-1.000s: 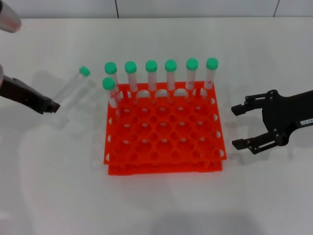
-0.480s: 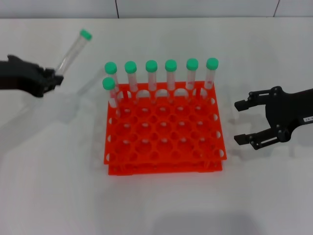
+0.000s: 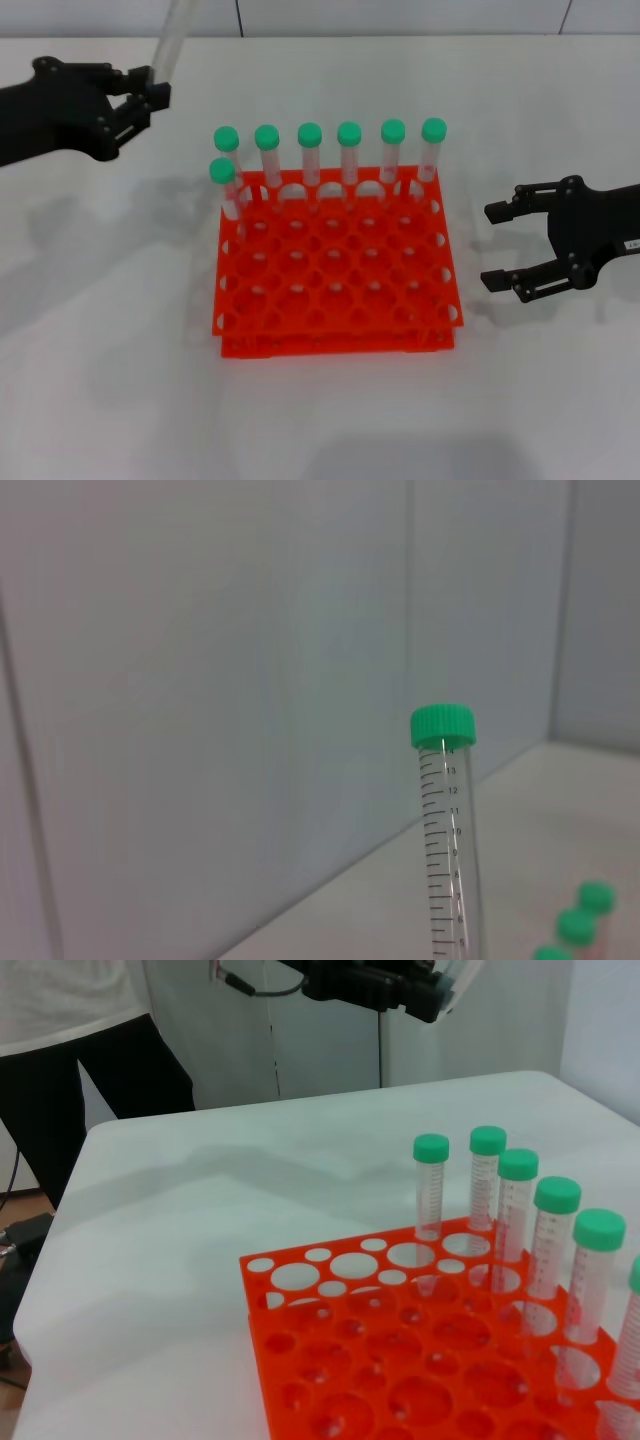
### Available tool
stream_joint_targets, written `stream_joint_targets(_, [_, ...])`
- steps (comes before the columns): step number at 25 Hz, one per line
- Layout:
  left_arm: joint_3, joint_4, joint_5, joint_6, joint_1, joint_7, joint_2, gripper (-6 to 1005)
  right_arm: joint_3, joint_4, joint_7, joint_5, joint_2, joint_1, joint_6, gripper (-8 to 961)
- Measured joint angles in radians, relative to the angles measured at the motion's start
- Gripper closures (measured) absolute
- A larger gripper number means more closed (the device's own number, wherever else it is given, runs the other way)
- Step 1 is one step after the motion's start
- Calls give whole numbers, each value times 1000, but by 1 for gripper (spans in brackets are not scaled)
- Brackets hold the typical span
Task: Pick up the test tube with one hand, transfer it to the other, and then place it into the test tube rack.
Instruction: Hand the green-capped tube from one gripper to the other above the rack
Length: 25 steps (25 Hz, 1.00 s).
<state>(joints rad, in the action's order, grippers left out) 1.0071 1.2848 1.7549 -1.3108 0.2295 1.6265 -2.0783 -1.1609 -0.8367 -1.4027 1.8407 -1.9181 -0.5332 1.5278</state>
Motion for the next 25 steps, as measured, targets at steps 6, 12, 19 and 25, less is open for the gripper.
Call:
stream_joint_targets(6, [-25,-177,-144,-102,48,-128,11,811,4,-1,10,0,-11,10,0,115])
stream_joint_targets(12, [-84,-397,-156,-301,179,-148,58,811,6,-2,29,-6,-18,13,-1,115])
stream_joint_targets(19, [-87,-519,-43,-377,293,-119,96,810,19,-2,48,-7,-30,17,-2,114])
stream_joint_targets(25, [-87,-526,38,-352,320,-73,106,810,20,3,52,-7,-32,18,-2,114])
